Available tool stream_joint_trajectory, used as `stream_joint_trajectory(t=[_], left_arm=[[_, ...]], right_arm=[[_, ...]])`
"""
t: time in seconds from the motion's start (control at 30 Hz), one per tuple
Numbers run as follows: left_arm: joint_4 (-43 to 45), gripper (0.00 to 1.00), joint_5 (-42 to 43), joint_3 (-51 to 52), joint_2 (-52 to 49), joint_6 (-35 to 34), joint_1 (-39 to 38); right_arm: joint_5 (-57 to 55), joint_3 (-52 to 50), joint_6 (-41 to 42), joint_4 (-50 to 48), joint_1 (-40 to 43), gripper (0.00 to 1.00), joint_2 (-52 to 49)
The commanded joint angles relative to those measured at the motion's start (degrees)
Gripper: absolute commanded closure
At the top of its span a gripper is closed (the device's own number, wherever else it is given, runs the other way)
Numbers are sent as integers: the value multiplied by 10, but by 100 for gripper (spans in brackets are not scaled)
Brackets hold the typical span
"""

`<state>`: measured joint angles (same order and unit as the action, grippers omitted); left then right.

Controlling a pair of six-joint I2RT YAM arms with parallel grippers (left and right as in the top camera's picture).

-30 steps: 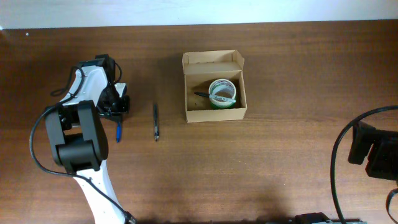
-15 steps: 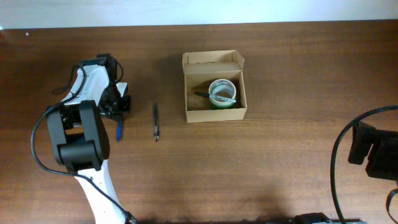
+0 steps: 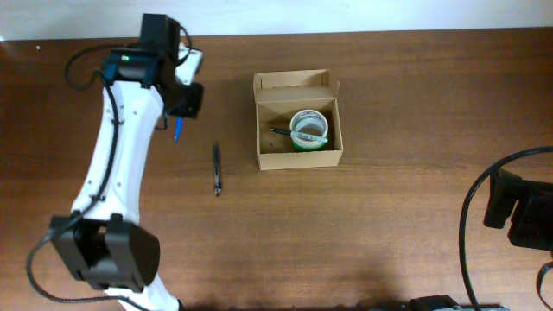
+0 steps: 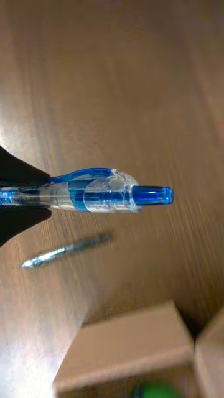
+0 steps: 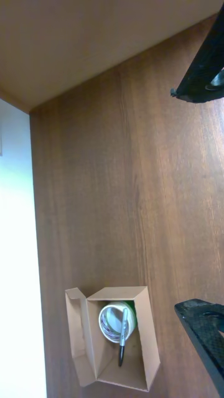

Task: Pack container
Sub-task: 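Carry the blue pen into the box and release it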

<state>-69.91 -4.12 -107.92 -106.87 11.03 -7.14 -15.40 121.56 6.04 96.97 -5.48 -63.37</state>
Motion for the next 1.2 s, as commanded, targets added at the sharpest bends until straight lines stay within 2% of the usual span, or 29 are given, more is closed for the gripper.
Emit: stream_joint_trajectory(t=[0.0, 0.13, 0.27, 0.47, 0.67, 0.93, 1.17], left_arm=[[-6, 98, -4, 0, -5, 86, -44], [10, 98, -4, 0, -9, 137, -87], [65, 98, -2, 0, -9, 192, -144], [115, 98, -2, 0, -31, 225, -200], [125, 98, 0, 0, -79, 266, -232], [125, 98, 3, 0, -144, 289, -261], [134, 98, 4, 0, -160, 296, -283]], right_arm=[[-3, 1, 2, 3, -6, 1, -1], [-3, 1, 2, 3, -6, 1, -1], [-3, 1, 2, 3, -6, 1, -1], [-3, 1, 2, 3, -6, 1, -1], [-3, 1, 2, 3, -6, 1, -1], [-3, 1, 2, 3, -6, 1, -1], [-3, 1, 2, 3, -6, 1, -7]])
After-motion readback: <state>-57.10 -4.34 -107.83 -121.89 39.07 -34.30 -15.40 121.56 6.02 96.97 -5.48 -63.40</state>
